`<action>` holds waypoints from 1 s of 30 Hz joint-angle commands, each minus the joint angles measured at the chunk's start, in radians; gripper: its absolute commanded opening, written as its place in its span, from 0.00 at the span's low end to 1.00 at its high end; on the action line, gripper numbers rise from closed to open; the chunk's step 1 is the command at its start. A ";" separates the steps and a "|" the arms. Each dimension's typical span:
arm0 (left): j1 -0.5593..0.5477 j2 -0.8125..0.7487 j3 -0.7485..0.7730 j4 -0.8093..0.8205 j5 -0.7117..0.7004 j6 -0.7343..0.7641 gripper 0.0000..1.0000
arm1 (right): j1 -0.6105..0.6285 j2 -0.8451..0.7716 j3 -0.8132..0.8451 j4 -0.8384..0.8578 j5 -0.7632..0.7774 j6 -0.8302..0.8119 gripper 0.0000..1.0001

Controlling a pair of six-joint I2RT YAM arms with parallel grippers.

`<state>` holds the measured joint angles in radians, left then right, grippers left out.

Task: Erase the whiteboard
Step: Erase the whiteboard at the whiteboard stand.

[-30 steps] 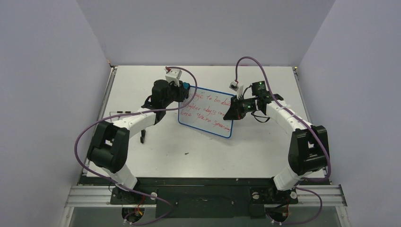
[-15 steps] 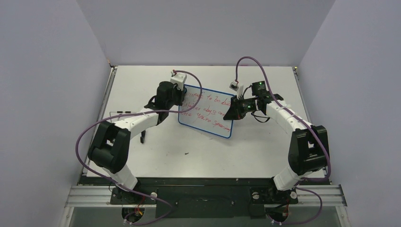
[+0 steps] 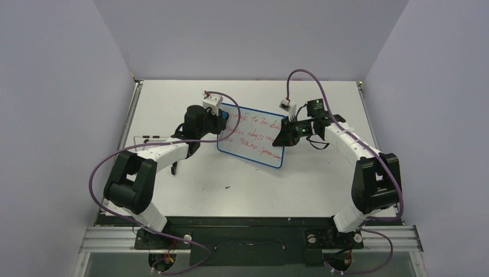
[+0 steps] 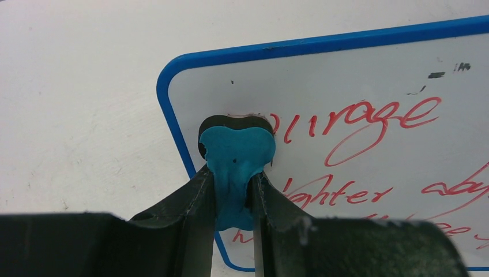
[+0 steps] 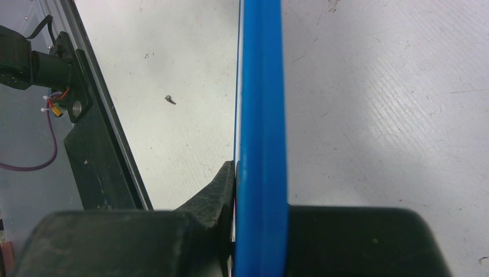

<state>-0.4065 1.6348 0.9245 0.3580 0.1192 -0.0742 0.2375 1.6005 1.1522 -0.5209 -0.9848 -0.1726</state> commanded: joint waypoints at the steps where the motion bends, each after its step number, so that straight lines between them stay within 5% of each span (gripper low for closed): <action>1: 0.002 -0.026 -0.011 0.049 -0.051 -0.044 0.00 | 0.037 -0.007 0.023 -0.047 -0.050 -0.072 0.00; 6: 0.006 -0.031 -0.003 0.064 -0.136 -0.129 0.00 | 0.039 -0.004 0.024 -0.048 -0.049 -0.073 0.00; 14: -0.073 -0.016 -0.023 0.125 -0.020 -0.074 0.00 | 0.040 -0.003 0.024 -0.047 -0.045 -0.073 0.00; 24: -0.003 -0.018 -0.013 0.074 -0.142 -0.197 0.00 | 0.040 -0.001 0.023 -0.048 -0.046 -0.074 0.00; 30: -0.045 -0.022 0.006 0.060 -0.029 -0.127 0.00 | 0.040 0.001 0.023 -0.050 -0.047 -0.075 0.00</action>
<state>-0.4301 1.6306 0.8909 0.4294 0.0277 -0.2493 0.2398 1.6005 1.1549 -0.5243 -0.9840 -0.1753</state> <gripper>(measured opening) 0.203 0.023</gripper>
